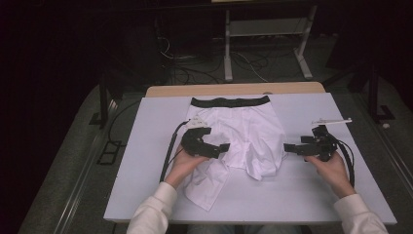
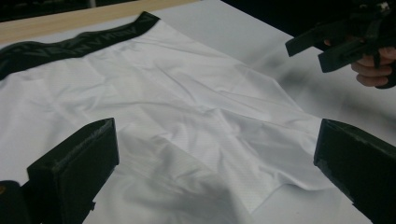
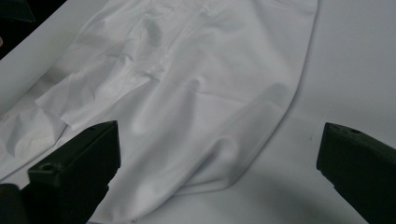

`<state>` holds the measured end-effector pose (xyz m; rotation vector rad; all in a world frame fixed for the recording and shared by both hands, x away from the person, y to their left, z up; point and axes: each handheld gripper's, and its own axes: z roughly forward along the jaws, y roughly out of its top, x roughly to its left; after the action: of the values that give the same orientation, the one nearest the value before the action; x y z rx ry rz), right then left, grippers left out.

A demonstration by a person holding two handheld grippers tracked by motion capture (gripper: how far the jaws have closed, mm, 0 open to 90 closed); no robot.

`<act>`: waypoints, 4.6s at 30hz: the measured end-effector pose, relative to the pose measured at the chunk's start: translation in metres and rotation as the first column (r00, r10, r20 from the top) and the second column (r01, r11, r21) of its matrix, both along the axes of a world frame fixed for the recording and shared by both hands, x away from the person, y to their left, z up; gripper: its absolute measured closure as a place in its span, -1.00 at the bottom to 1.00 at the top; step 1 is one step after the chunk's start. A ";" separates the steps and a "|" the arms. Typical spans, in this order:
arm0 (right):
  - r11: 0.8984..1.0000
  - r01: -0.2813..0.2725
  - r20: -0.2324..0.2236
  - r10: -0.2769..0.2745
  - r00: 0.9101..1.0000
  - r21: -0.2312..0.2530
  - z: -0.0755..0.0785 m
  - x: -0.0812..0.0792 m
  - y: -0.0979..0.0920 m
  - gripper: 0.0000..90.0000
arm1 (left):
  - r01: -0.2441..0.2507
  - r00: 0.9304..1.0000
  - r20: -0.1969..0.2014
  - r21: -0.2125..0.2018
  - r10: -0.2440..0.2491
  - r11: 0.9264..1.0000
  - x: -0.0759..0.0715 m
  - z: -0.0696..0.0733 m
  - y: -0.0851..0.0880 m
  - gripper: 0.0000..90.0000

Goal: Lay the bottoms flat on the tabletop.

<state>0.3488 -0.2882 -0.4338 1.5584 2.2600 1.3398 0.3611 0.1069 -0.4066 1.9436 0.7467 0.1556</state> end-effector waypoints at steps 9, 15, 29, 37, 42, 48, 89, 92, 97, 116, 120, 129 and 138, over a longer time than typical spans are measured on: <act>1.000 0.014 -0.057 -0.014 0.998 0.010 -0.011 -0.007 -0.007 -1.00 | 0.110 0.994 -0.016 0.050 -0.109 0.993 -0.017 -0.011 -0.035 -1.00; 0.999 -0.044 -0.109 0.044 0.993 -0.003 -0.020 -0.003 -0.002 -0.70 | 0.215 0.976 -0.041 0.122 -0.212 0.969 -0.028 -0.022 -0.062 -1.00; 0.997 -0.062 -0.084 0.058 0.995 -0.044 -0.026 0.002 0.006 -0.28 | 0.335 0.942 -0.096 0.180 -0.323 0.925 -0.043 -0.042 -0.096 -0.62; 0.988 -0.130 -0.049 0.126 0.991 -0.083 -0.028 0.004 0.022 0.39 | 0.287 0.952 0.007 0.318 -0.304 0.904 -0.052 -0.052 -0.108 0.09; 0.979 -0.155 -0.053 0.150 0.987 -0.129 -0.026 0.007 0.029 0.87 | 0.252 0.961 0.020 0.333 -0.274 0.909 -0.046 -0.046 -0.106 0.72; 0.981 -0.164 -0.018 0.163 0.986 -0.108 -0.002 0.009 0.027 0.89 | 0.258 0.965 -0.025 0.281 -0.261 0.925 -0.033 -0.024 -0.095 0.76; 0.999 -0.012 -0.005 0.012 1.000 0.039 -0.008 0.125 0.076 0.05 | -0.143 0.946 -0.283 0.076 0.159 0.987 0.074 -0.050 0.024 0.94; 0.999 -0.024 -0.021 0.025 0.999 0.026 -0.010 0.121 0.072 0.03 | -0.139 0.946 -0.284 0.084 0.157 0.987 0.073 -0.050 0.022 0.94; 1.000 -0.017 -0.039 0.018 0.999 0.022 -0.012 0.126 0.070 0.17 | -0.133 0.946 -0.284 0.093 0.155 0.987 0.073 -0.051 0.020 0.94; 0.995 -0.078 -0.125 0.086 0.988 0.069 -0.008 0.144 0.095 0.88 | -0.110 0.957 -0.263 0.066 0.124 0.992 0.066 -0.041 0.022 0.95; 0.992 -0.098 -0.078 0.104 0.992 0.076 0.019 0.114 0.075 0.89 | -0.075 0.967 -0.240 0.052 0.086 0.996 0.058 -0.030 0.016 0.95; 0.992 -0.068 -0.043 0.073 0.996 0.107 0.065 0.038 0.020 0.91 | 0.054 0.982 -0.181 0.008 -0.052 0.998 0.033 0.000 -0.015 0.95; 0.989 -0.046 -0.039 0.052 0.998 0.139 0.073 -0.015 -0.007 0.91 | 0.132 0.979 -0.162 0.033 -0.125 0.991 0.021 0.007 -0.036 0.95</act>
<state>0.3335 -0.2951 -0.3610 1.5971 2.2895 1.5209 0.3821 0.0704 -0.3993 2.0568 0.7233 -0.0645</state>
